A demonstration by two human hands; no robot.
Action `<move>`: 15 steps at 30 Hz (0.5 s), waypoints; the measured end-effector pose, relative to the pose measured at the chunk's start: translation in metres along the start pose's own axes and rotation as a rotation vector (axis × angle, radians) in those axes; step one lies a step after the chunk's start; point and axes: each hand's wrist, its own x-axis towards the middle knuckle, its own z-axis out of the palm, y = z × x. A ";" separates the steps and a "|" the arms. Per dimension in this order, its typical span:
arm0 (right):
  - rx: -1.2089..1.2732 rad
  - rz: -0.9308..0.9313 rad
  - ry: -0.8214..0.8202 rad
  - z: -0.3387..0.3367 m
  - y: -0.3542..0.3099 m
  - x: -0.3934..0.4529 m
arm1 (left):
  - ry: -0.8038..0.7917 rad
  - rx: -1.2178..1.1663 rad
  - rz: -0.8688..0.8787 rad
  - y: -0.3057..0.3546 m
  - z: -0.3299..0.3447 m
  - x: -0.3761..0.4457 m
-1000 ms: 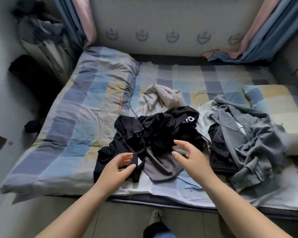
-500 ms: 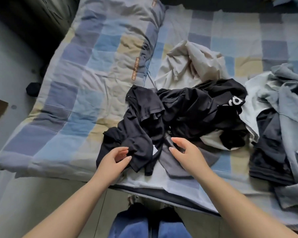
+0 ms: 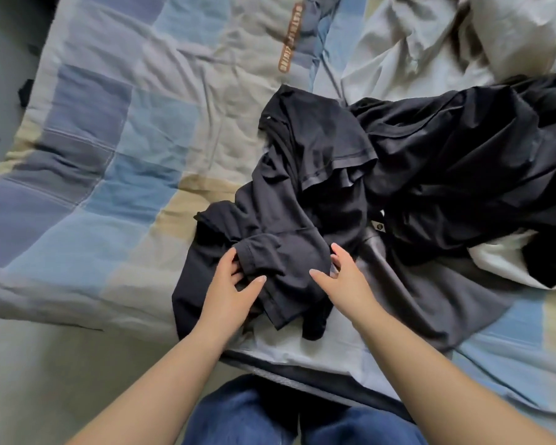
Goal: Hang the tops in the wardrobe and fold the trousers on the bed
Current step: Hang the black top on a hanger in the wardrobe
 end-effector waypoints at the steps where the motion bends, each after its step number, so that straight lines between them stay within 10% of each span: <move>1: 0.002 0.024 0.010 0.003 -0.003 0.004 | -0.005 -0.058 -0.007 0.001 0.001 0.004; 9: 0.124 -0.259 -0.092 0.023 -0.085 -0.048 | 0.172 0.079 0.122 0.060 -0.016 -0.026; 15: 0.056 -0.469 -0.191 0.027 -0.170 -0.130 | -0.111 -0.388 -0.095 0.165 -0.054 -0.059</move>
